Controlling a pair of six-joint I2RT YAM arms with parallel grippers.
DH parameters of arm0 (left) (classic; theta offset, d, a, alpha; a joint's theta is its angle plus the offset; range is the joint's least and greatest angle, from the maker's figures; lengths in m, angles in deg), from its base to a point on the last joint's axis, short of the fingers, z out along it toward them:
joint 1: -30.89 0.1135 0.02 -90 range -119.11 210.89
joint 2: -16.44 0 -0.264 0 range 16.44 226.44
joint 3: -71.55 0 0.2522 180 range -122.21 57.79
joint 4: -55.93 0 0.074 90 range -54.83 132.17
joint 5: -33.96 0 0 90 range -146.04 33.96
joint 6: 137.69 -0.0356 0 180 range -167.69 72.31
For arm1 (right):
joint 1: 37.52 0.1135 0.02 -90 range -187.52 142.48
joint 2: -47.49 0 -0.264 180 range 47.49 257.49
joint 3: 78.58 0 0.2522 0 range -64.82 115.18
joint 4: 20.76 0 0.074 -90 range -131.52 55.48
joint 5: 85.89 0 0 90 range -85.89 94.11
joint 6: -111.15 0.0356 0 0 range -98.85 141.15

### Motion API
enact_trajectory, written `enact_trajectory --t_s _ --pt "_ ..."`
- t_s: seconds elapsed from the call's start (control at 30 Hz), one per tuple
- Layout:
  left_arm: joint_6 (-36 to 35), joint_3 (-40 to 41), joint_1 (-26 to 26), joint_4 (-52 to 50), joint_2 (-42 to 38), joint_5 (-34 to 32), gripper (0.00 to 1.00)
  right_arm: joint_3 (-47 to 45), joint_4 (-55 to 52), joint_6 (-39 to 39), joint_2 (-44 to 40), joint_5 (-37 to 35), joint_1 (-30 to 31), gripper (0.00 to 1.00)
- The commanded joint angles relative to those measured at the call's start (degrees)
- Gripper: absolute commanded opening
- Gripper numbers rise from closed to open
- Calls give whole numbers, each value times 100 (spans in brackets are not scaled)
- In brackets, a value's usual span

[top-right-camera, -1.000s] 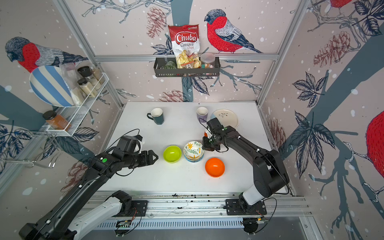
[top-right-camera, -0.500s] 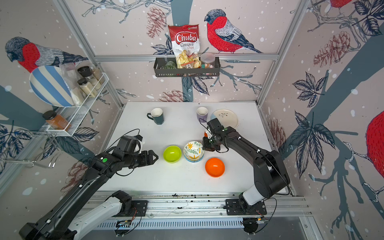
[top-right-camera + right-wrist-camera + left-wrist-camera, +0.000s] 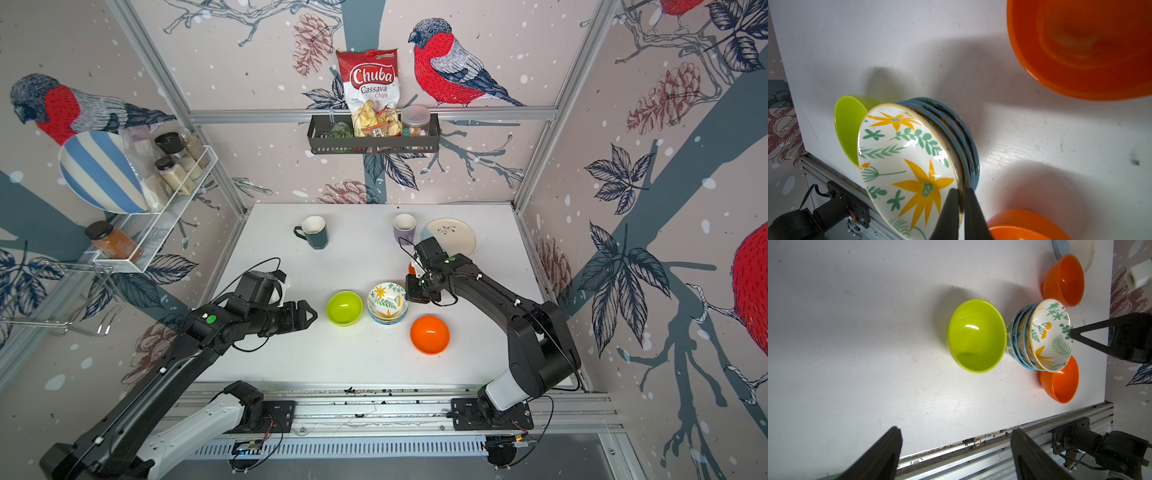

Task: Stack the bowls
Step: Place the bowl on the bowl.

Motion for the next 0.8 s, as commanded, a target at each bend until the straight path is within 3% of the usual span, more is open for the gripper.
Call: enact_trajectory --t_s 0.0,0.77 --pt "-52 -3 12 113 15 16 84 2 23 8 40 -16 11 11" --pt "-17 7 11 103 -3 -52 84 192 -124 -9 -239 -57 -127 14"
